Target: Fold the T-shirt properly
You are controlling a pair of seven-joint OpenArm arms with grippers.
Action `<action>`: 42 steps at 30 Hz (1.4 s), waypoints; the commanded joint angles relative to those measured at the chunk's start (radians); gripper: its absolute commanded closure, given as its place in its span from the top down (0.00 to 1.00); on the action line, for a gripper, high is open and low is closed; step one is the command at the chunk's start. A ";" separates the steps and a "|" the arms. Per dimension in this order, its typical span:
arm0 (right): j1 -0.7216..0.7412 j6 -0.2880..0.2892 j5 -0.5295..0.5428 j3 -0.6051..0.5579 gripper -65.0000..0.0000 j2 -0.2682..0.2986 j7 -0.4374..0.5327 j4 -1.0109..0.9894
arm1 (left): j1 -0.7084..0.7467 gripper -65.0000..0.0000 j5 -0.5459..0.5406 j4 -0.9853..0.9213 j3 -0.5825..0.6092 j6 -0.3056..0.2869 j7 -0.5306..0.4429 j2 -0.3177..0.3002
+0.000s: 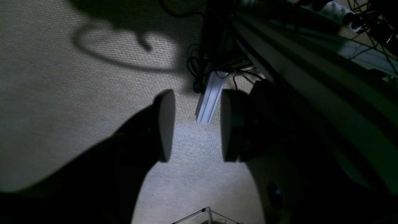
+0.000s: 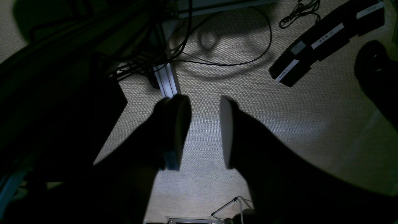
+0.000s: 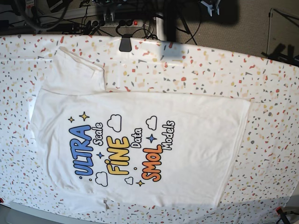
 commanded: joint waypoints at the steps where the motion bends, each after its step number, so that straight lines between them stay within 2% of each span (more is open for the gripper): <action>1: -0.001 0.003 0.000 0.001 0.32 0.001 0.002 0.006 | 0.007 0.37 0.004 0.002 -0.001 -0.003 -0.004 0.000; 24: -0.013 0.003 -0.004 0.001 0.32 0.001 0.016 0.006 | 0.008 0.37 0.005 0.002 -0.001 -0.003 0.000 0.000; 29: -0.065 0.008 -0.030 0.001 0.32 0.001 0.095 0.007 | 0.010 0.37 0.131 0.009 -0.001 -0.003 0.000 0.000; 33: -0.121 0.049 -0.104 0.000 0.32 0.018 0.162 0.047 | 0.055 0.37 0.150 0.078 -0.001 -0.003 -0.005 -0.001; 36: -0.178 0.119 -0.099 0.001 0.32 0.043 0.163 0.124 | 0.118 0.37 0.150 0.188 -0.001 -0.003 -0.005 -0.001; 42: -0.349 0.272 0.039 0.001 0.32 0.122 0.166 0.352 | 0.293 0.37 0.151 0.504 -0.001 -0.003 -0.004 -0.026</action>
